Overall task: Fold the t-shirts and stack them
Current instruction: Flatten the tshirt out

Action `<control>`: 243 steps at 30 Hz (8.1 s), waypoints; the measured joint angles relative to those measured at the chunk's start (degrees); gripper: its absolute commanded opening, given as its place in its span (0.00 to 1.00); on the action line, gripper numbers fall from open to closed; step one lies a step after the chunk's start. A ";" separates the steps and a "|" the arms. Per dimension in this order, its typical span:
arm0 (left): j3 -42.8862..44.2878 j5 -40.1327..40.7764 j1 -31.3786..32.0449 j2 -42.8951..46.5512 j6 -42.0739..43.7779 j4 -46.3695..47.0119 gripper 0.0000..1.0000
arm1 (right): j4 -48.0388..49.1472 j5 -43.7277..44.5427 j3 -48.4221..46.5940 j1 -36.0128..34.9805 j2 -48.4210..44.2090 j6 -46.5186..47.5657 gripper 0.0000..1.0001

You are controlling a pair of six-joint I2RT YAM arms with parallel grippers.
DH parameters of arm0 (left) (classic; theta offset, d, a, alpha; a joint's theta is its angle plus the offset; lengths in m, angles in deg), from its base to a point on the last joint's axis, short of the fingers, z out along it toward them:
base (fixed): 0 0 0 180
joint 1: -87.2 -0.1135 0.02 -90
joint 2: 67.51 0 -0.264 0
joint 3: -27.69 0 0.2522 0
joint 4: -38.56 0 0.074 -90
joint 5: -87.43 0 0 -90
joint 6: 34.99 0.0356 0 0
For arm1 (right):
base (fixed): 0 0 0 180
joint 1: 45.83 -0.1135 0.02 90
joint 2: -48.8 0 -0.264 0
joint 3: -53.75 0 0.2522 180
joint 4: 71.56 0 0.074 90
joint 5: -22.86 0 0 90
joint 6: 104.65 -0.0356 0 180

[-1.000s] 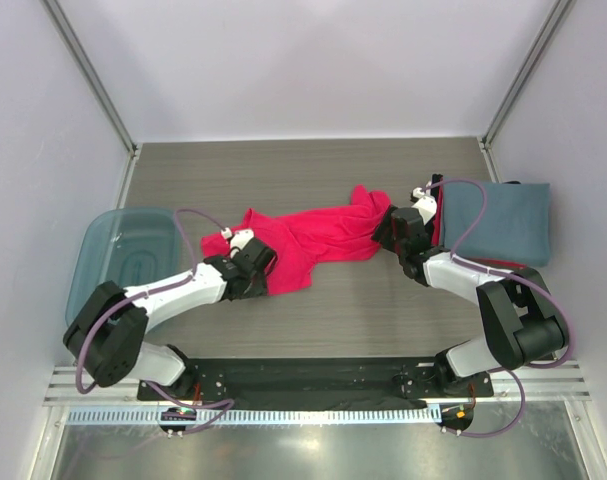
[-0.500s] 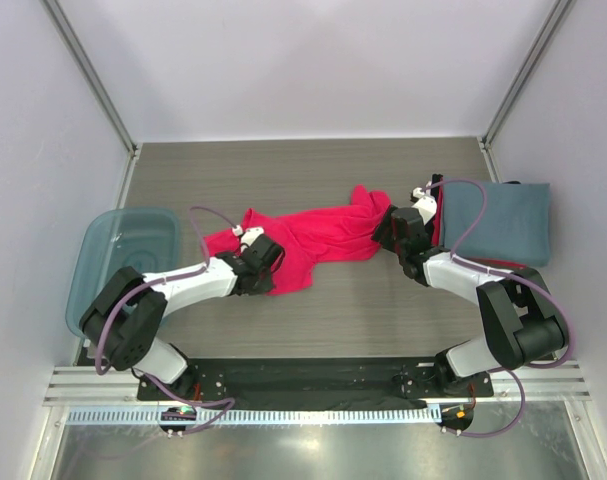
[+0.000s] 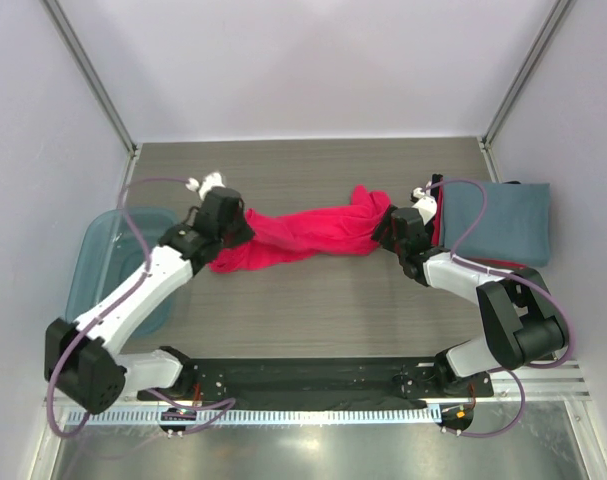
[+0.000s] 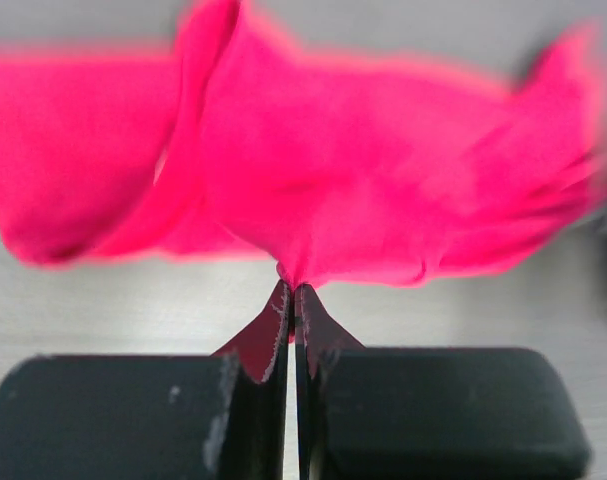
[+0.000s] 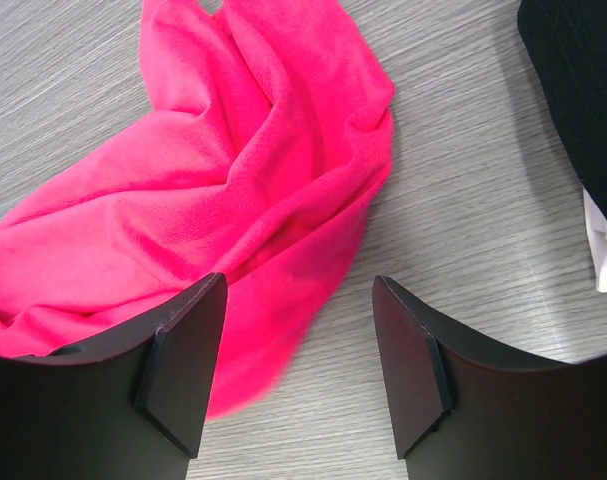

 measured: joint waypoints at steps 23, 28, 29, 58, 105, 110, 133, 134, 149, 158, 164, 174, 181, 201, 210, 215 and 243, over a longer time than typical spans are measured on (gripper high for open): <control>43.39 -4.48 -3.37 -8.48 1.27 -8.11 0.00 | 13.99 -19.19 3.06 -0.46 1.81 2.64 0.80; 50.27 -4.70 -3.37 -8.66 1.99 -11.43 0.00 | 13.57 -19.39 1.97 -0.66 4.55 3.21 0.88; 51.89 -4.70 -3.37 -8.52 2.38 -12.07 0.00 | 13.25 -19.39 1.57 -0.66 4.94 3.32 0.88; 54.36 -2.99 -3.37 -5.40 5.75 -17.49 0.00 | 11.54 -28.41 -5.51 -2.60 13.11 7.23 0.36; 27.80 11.91 -5.73 -0.81 6.93 -12.22 0.00 | -31.32 -16.41 -13.27 -3.80 -4.37 11.10 0.61; 24.15 12.31 -6.10 -2.69 5.88 -10.19 0.00 | -30.01 -16.81 -5.18 -3.80 -12.57 9.22 0.58; 21.16 13.57 -6.82 1.79 5.42 -8.20 0.00 | -6.64 -17.35 8.09 -3.80 -6.23 -7.17 0.52; 21.16 13.57 -6.82 1.79 5.42 -8.20 0.00 | -6.19 -17.38 8.24 -3.80 -6.12 -7.48 0.51; 21.16 13.66 -6.82 2.29 5.22 -8.31 0.00 | -16.11 -18.36 6.32 -3.76 -11.96 -8.20 0.08; 21.16 13.62 -6.82 2.51 4.35 -8.31 0.00 | -27.96 -19.06 5.49 -3.76 -22.64 -6.64 0.22; 21.16 13.81 -6.82 2.67 4.20 -8.50 0.00 | -28.68 -19.63 8.66 -3.76 -24.28 -6.84 0.52; 21.16 13.79 -6.82 3.06 4.20 -8.72 0.00 | -23.30 -21.90 12.07 -3.76 -20.59 -6.86 0.59; 21.16 13.79 -6.82 3.06 4.22 -8.72 0.00 | -17.44 -23.17 9.81 -3.98 -12.46 -6.38 0.59; 21.16 14.19 -6.82 3.06 4.35 -8.72 0.00 | -9.73 -18.95 2.75 -5.55 1.29 -4.26 0.02; 21.16 14.21 -6.82 3.06 4.44 -8.70 0.00 | -22.08 -12.33 2.36 -5.60 -10.54 -1.77 0.01; 21.16 14.21 -6.82 3.06 4.44 -8.72 0.00 | -28.52 -10.56 2.19 -5.57 -17.00 -0.61 0.01; 18.40 13.38 -11.93 6.40 3.93 -9.86 0.00 | -34.14 -20.20 6.62 -5.44 -21.68 -2.99 0.56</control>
